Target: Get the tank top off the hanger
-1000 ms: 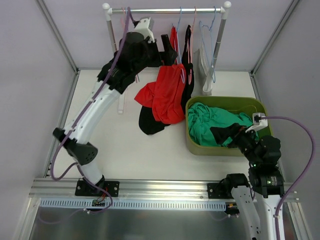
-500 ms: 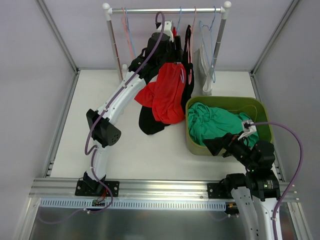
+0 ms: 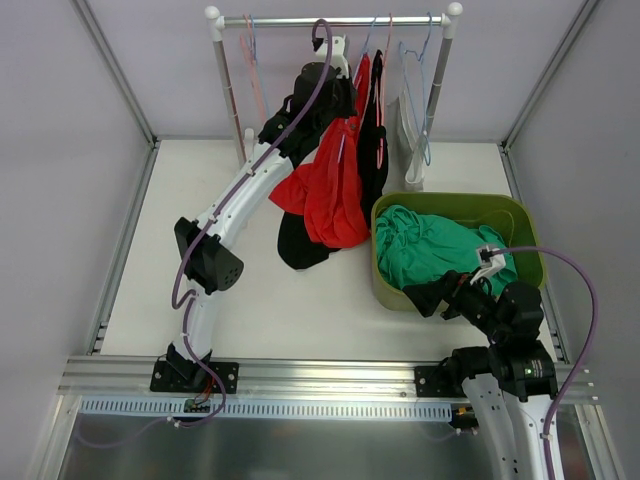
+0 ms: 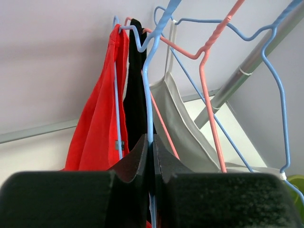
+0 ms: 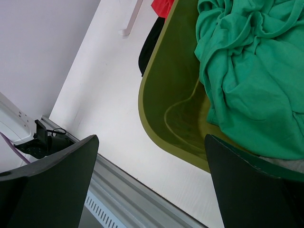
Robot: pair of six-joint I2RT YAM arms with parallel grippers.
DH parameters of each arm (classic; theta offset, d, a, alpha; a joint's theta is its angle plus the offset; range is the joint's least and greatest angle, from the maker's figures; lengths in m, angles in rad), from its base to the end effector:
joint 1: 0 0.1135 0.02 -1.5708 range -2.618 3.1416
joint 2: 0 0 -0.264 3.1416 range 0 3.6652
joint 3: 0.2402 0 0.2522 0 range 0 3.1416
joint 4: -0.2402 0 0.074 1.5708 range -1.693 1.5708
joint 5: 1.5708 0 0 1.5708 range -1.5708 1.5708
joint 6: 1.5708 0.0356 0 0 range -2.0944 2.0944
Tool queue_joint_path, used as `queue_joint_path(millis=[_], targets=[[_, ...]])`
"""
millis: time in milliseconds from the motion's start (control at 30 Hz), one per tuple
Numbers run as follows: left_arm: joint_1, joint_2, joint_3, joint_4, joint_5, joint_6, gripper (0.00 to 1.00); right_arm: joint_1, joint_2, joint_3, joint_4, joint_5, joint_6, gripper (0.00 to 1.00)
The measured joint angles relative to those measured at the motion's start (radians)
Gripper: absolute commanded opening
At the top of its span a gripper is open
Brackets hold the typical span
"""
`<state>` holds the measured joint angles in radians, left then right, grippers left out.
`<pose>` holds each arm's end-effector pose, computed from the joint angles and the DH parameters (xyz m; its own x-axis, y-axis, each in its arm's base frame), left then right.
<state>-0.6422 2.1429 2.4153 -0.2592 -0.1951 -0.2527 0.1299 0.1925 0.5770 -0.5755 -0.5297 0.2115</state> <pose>0.3978 -0.2889 0.4606 -0.0979 -0.2331 -0.9675 0.4213 0.8711 -0.2525 0.0654 0.0267 0.2916 -0.3108 0.1421 -0.9398 -0.5507 0.7790 0.2999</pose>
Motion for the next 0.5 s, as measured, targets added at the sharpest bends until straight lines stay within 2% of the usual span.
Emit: queue_joint_path(millis=[200, 500], targets=[[0.000, -0.037, -0.040, 0.000, -0.056, 0.008, 0.00, 0.000, 0.000, -0.002, -0.008, 0.002, -0.006, 1.00], [0.000, -0.229, -0.168, 0.013, -0.076, 0.008, 0.00, 0.000, 0.000, -0.012, -0.013, 0.033, -0.003, 0.99]])
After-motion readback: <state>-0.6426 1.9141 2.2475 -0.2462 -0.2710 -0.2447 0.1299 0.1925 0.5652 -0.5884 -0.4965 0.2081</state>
